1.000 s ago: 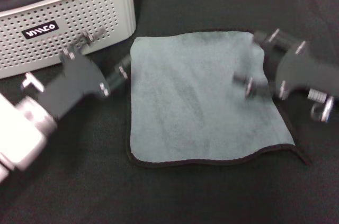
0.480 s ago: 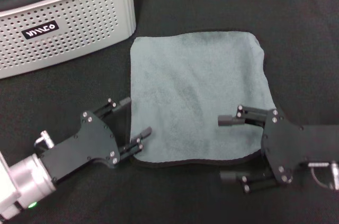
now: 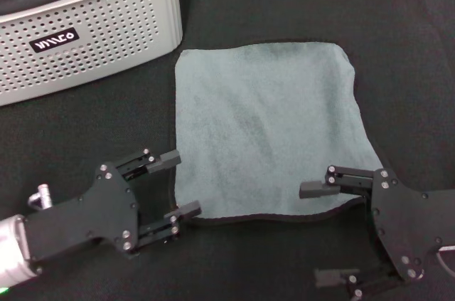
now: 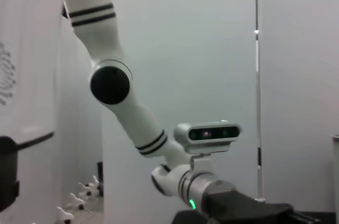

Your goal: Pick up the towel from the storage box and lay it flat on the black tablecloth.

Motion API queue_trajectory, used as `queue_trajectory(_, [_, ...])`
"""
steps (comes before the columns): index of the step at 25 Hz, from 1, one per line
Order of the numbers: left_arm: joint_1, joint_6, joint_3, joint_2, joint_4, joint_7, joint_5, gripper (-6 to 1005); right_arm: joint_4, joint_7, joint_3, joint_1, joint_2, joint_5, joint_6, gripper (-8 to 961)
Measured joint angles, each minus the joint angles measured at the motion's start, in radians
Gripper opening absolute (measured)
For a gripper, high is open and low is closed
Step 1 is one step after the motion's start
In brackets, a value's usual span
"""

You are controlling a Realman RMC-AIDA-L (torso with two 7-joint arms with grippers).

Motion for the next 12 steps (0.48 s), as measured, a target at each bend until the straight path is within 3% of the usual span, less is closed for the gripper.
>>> queue_trajectory(6, [0.043,0.060,-0.005,0.023,0.130,-0.144,0.033,692,-0.002,0.011,0.002,-0.004,-0.009,0.000,-0.046,886])
queue_trajectory(12, [0.018,0.094,-0.006,0.036,0.151,-0.256,0.100,690,-0.006,0.012,0.025,-0.005,-0.016,0.005,-0.073,886])
